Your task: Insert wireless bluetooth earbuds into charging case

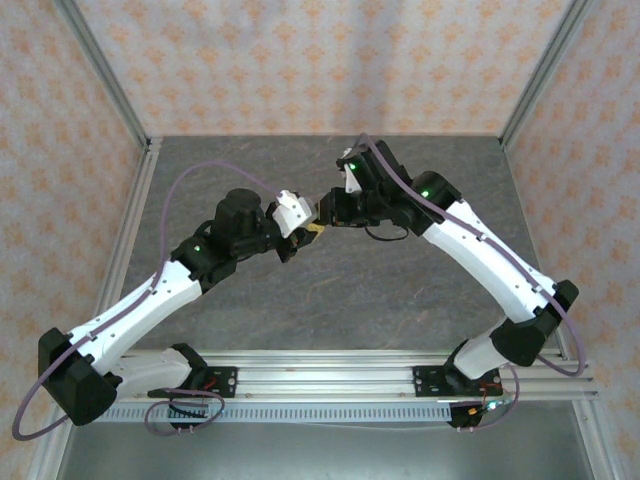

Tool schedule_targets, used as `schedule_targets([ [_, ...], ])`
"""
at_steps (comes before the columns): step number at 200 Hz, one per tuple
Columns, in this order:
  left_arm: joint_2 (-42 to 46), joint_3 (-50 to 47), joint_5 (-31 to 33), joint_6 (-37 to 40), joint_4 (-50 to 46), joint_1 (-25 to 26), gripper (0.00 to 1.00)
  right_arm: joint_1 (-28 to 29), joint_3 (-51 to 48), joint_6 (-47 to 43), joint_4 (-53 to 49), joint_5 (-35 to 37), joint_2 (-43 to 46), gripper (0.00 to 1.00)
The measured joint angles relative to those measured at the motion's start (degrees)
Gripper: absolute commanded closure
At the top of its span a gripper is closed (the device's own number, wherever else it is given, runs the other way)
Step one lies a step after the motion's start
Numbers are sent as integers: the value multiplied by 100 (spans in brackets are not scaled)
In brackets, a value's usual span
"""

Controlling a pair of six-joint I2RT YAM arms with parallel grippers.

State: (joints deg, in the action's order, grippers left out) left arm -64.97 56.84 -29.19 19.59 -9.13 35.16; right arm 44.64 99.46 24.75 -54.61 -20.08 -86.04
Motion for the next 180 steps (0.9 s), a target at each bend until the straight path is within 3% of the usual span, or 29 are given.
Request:
schedule_targets([
  [55,0,0,9,4,-48,11,100,11,127,-111,-122,66,-7,87],
  [180,114,0,-37,2,-11,11,100,-44,566,-328,-509,164,-4,88],
])
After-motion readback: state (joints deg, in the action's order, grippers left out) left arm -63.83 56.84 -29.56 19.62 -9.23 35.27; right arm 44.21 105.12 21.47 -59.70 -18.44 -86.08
